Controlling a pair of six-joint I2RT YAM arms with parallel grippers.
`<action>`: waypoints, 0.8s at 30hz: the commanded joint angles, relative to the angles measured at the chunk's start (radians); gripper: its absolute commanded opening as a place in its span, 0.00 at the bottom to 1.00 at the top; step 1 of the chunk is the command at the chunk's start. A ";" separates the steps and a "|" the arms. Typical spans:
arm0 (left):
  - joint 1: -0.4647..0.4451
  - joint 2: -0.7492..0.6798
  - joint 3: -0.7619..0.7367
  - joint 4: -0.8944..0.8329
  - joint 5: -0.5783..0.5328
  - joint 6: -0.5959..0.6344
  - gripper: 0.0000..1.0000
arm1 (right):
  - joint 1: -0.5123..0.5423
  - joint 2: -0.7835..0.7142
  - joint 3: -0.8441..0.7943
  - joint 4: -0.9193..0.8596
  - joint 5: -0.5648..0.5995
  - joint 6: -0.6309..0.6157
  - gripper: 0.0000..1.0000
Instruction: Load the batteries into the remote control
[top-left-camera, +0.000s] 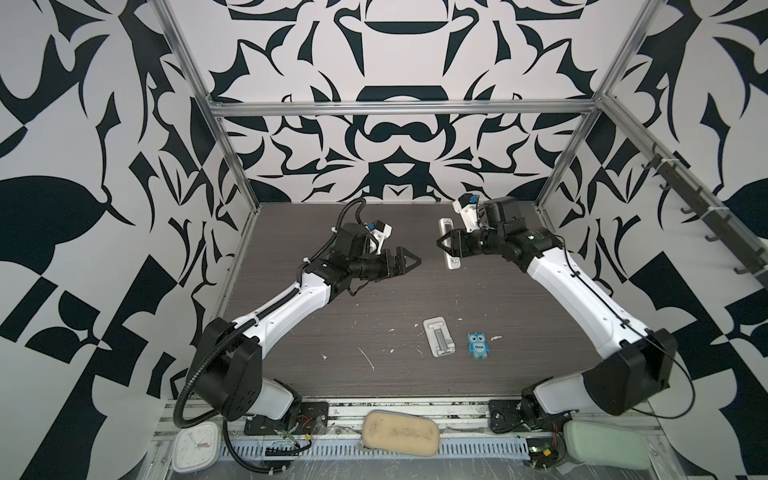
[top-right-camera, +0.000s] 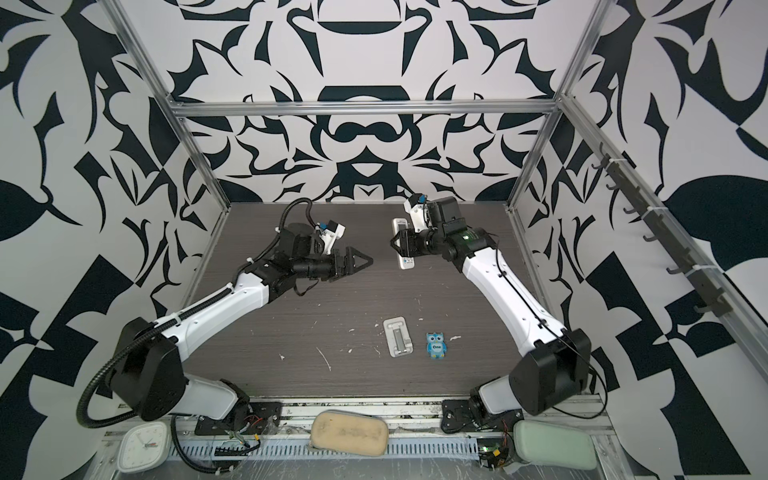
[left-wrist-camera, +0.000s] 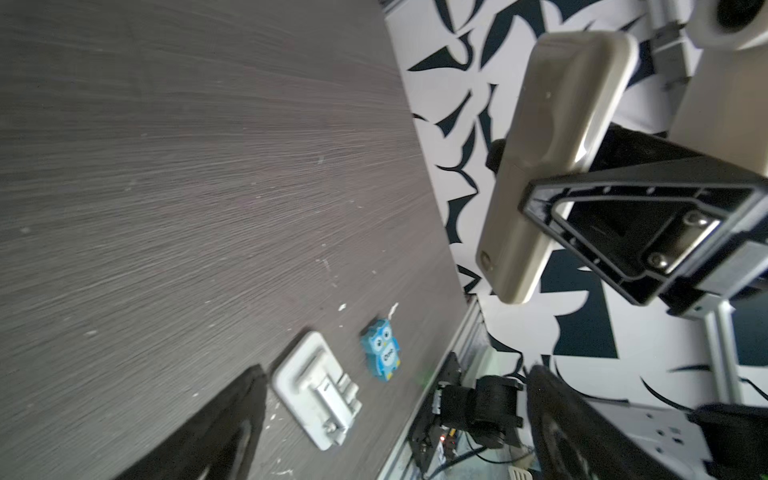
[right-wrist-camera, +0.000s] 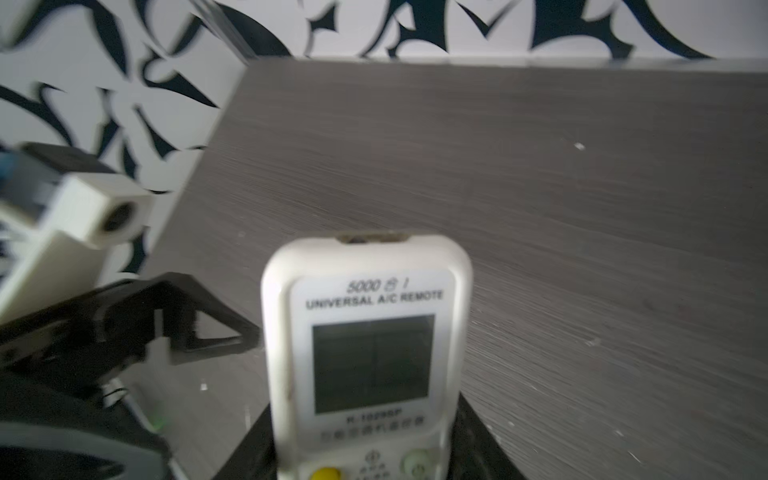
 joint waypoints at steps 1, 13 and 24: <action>-0.029 0.012 0.033 -0.133 -0.166 0.114 0.99 | -0.004 0.070 0.008 -0.131 0.230 -0.081 0.00; -0.121 0.091 0.083 -0.253 -0.292 0.226 0.99 | -0.017 0.191 -0.101 -0.053 0.316 -0.072 0.00; -0.128 0.069 0.038 -0.242 -0.317 0.206 0.99 | -0.039 0.204 -0.199 0.006 0.343 -0.060 0.00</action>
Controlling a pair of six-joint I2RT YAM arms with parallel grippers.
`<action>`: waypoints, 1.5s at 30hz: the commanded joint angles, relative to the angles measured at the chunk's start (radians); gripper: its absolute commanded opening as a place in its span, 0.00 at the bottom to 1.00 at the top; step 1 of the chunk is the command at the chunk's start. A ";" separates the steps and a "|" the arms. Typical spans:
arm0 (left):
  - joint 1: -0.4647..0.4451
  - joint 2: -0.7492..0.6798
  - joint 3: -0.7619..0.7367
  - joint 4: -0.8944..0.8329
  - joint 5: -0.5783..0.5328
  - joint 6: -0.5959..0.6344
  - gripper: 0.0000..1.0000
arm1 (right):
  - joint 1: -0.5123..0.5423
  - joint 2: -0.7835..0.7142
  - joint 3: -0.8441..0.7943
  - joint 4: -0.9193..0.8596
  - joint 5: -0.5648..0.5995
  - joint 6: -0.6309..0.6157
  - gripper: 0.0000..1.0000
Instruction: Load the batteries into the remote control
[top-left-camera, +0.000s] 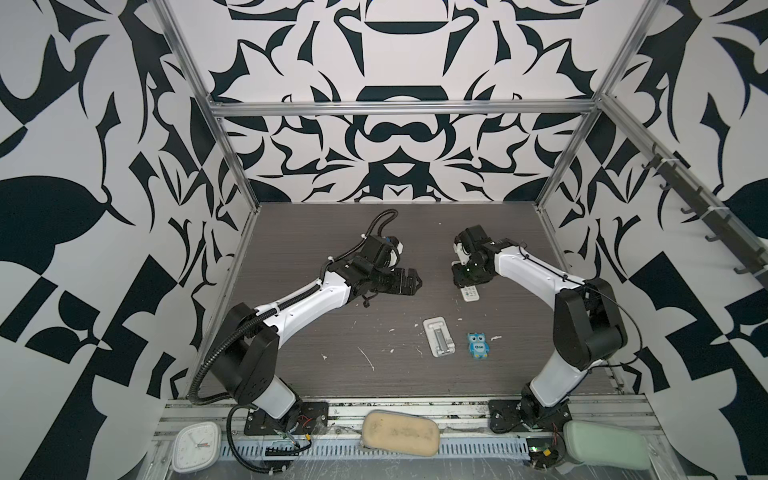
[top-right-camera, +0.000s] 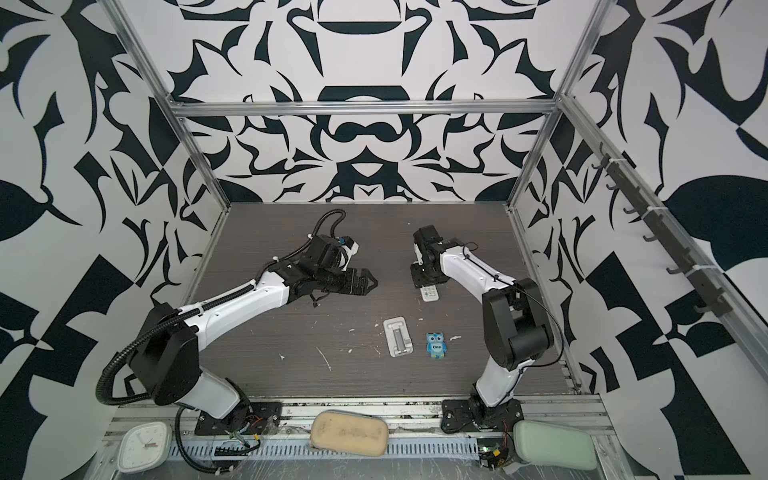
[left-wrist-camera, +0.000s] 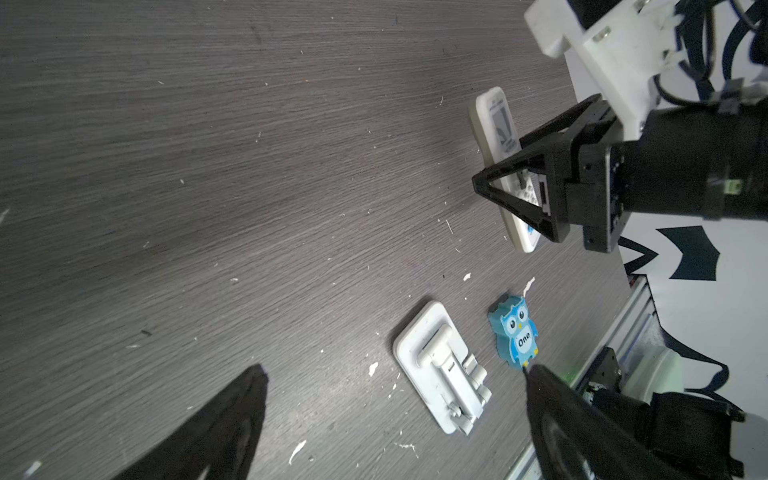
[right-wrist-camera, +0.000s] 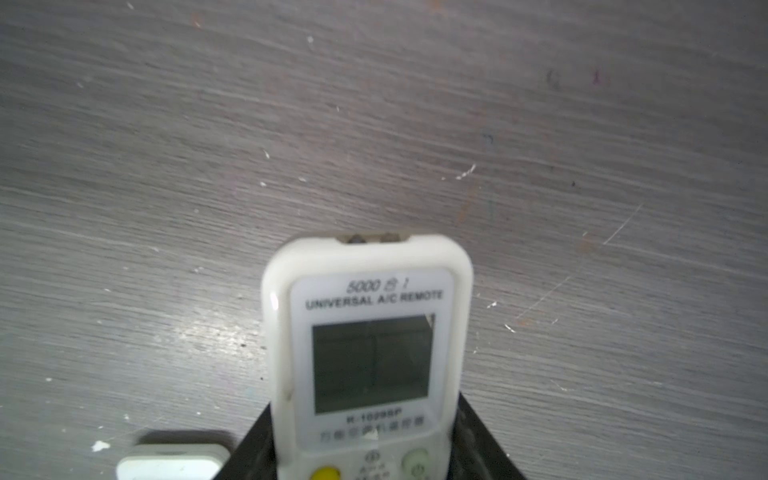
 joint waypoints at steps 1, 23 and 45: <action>-0.005 -0.019 -0.024 -0.021 -0.024 0.001 0.99 | -0.013 -0.018 -0.014 0.036 0.038 0.005 0.00; -0.071 -0.040 -0.035 -0.026 -0.091 -0.067 0.99 | -0.067 0.060 -0.128 0.167 0.049 0.049 0.00; -0.098 -0.128 -0.124 0.037 -0.204 -0.114 0.99 | -0.068 0.060 -0.128 0.170 0.070 0.061 0.25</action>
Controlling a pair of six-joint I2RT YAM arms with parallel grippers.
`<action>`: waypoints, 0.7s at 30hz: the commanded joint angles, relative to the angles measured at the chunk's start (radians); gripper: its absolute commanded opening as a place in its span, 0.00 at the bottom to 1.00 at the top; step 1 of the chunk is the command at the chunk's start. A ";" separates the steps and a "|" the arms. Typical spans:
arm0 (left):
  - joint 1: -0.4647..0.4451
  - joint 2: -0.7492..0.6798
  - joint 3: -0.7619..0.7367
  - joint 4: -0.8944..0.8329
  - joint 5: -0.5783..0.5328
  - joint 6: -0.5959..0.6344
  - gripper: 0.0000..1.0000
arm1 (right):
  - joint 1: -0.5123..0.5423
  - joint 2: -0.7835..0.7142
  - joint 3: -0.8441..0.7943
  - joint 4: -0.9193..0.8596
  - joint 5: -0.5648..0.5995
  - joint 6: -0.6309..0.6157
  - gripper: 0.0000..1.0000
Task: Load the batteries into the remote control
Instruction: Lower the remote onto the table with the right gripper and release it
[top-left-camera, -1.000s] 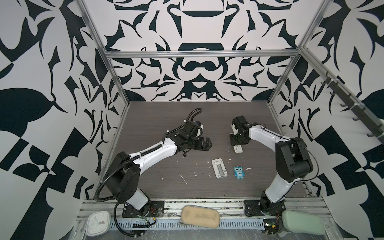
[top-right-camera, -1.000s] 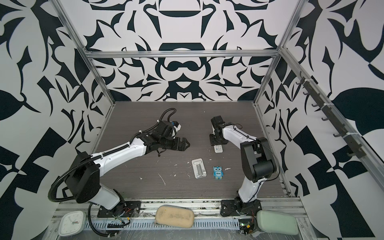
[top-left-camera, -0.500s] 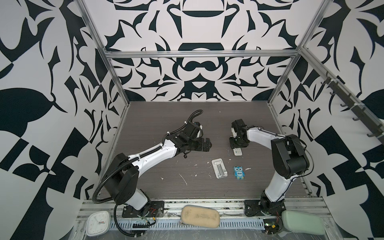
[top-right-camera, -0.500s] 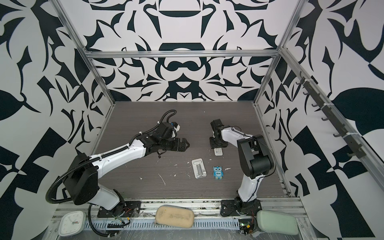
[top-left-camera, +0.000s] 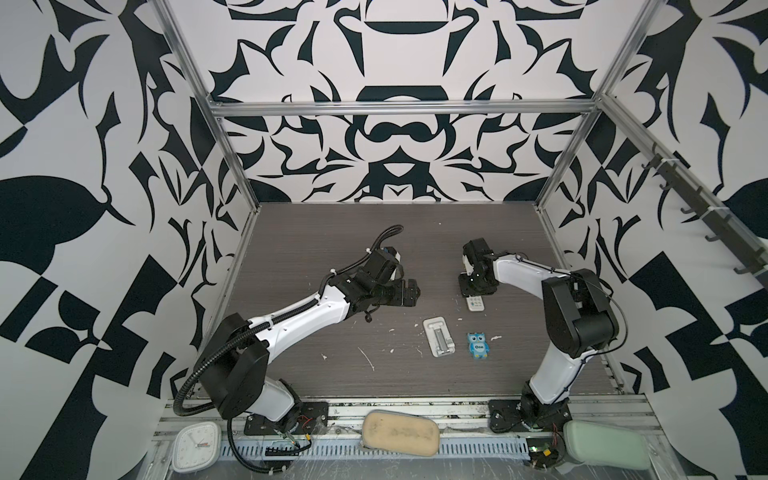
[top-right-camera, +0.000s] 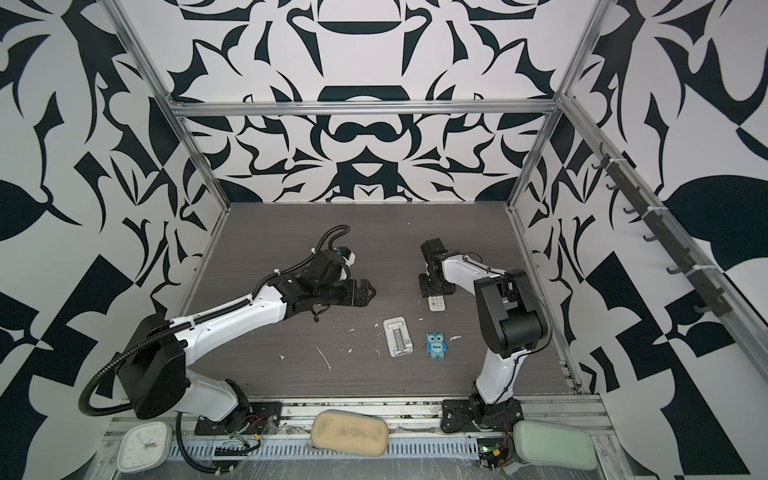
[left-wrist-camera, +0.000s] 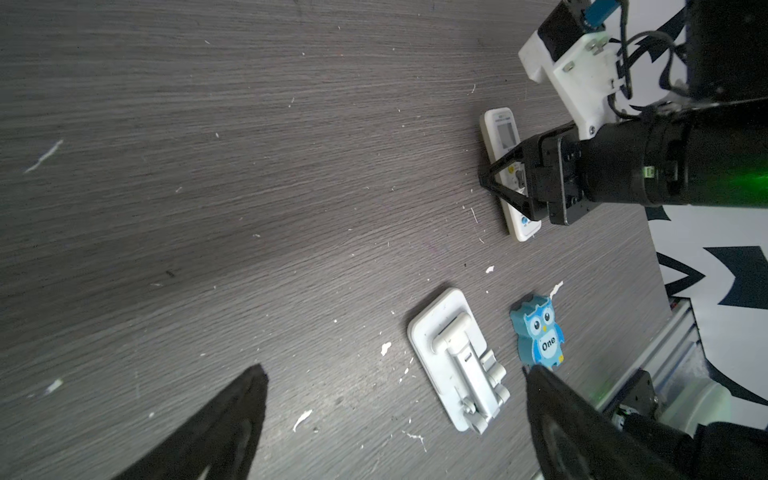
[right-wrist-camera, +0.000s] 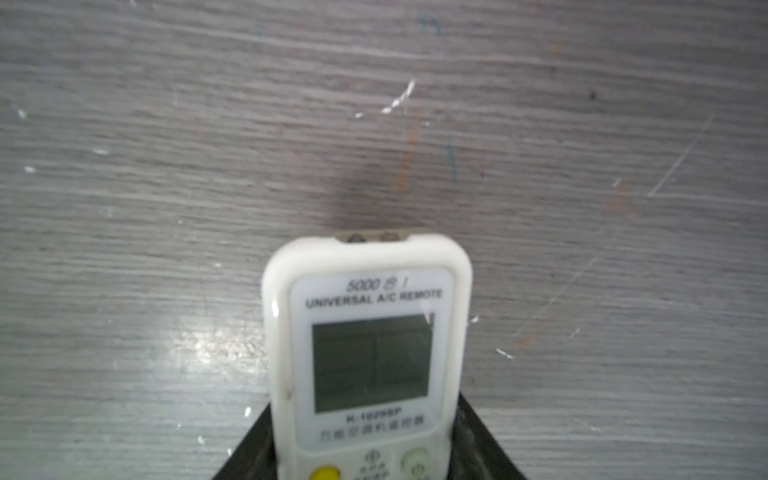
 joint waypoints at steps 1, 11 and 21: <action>-0.003 -0.049 -0.023 0.019 -0.034 -0.007 0.99 | -0.006 -0.024 0.008 0.008 0.026 0.012 0.28; 0.003 -0.171 -0.092 -0.052 -0.078 0.050 0.99 | -0.006 -0.159 0.010 -0.010 0.035 -0.013 0.64; 0.024 -0.225 -0.138 -0.060 -0.096 0.068 0.99 | -0.006 -0.278 0.025 -0.056 0.076 -0.015 1.00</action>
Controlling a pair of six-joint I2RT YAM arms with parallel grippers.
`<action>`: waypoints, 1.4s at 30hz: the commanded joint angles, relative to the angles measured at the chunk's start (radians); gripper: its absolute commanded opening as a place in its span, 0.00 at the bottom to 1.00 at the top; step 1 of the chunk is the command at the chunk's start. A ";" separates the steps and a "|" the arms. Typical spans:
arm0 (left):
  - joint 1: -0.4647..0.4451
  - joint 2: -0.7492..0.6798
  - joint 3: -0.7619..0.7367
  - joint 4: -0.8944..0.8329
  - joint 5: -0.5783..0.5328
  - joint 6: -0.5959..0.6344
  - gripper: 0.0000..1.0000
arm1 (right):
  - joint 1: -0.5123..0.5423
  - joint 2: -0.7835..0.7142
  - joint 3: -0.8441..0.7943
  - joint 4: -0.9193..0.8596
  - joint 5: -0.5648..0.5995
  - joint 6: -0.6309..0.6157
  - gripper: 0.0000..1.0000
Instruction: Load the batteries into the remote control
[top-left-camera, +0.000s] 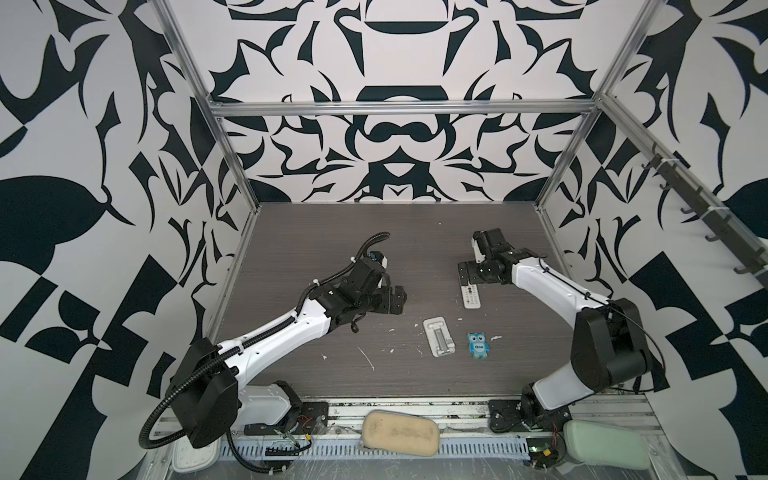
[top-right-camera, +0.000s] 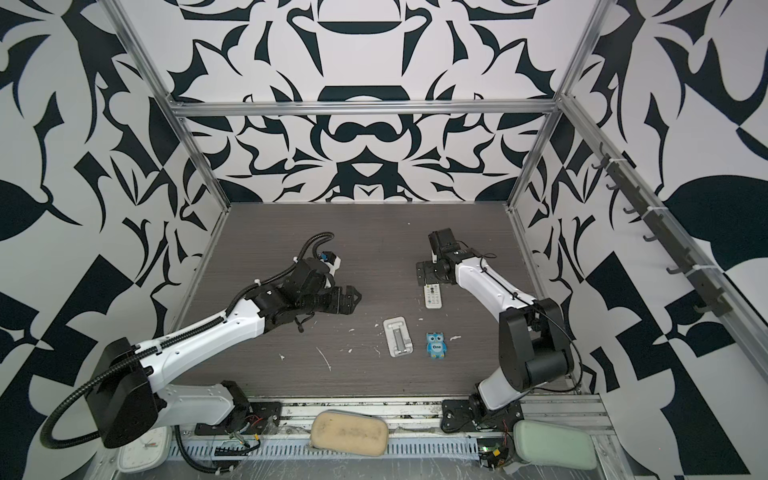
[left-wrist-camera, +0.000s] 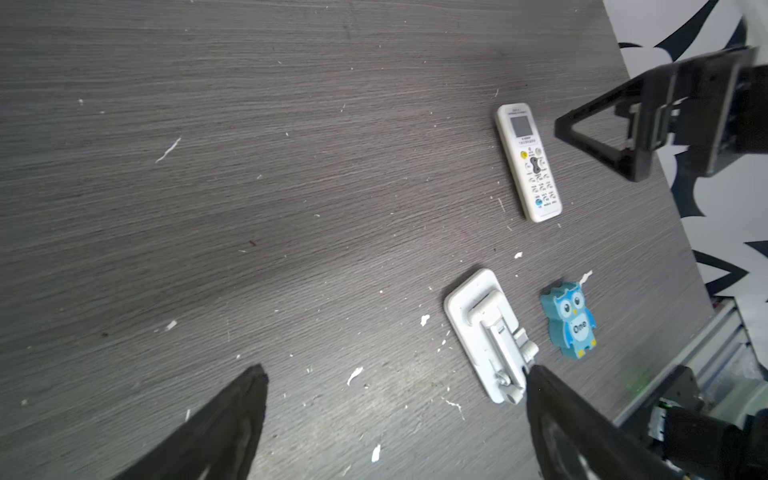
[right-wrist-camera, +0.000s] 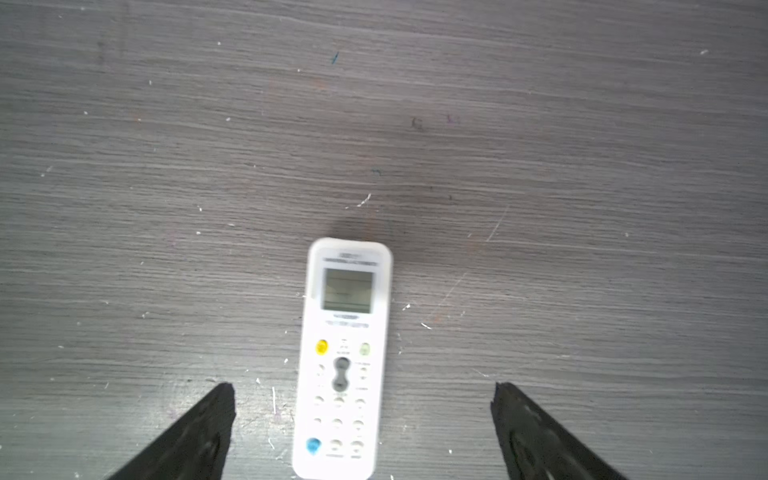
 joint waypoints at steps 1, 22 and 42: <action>0.015 -0.061 -0.031 0.000 -0.014 0.007 0.99 | -0.006 -0.059 0.022 -0.025 0.032 0.001 1.00; 0.641 -0.183 -0.217 -0.098 -0.404 -0.018 0.99 | -0.098 -0.372 -0.511 0.685 0.315 -0.011 1.00; 0.755 -0.091 -0.577 0.912 -0.382 0.442 0.99 | -0.220 -0.068 -0.601 1.162 0.093 -0.115 1.00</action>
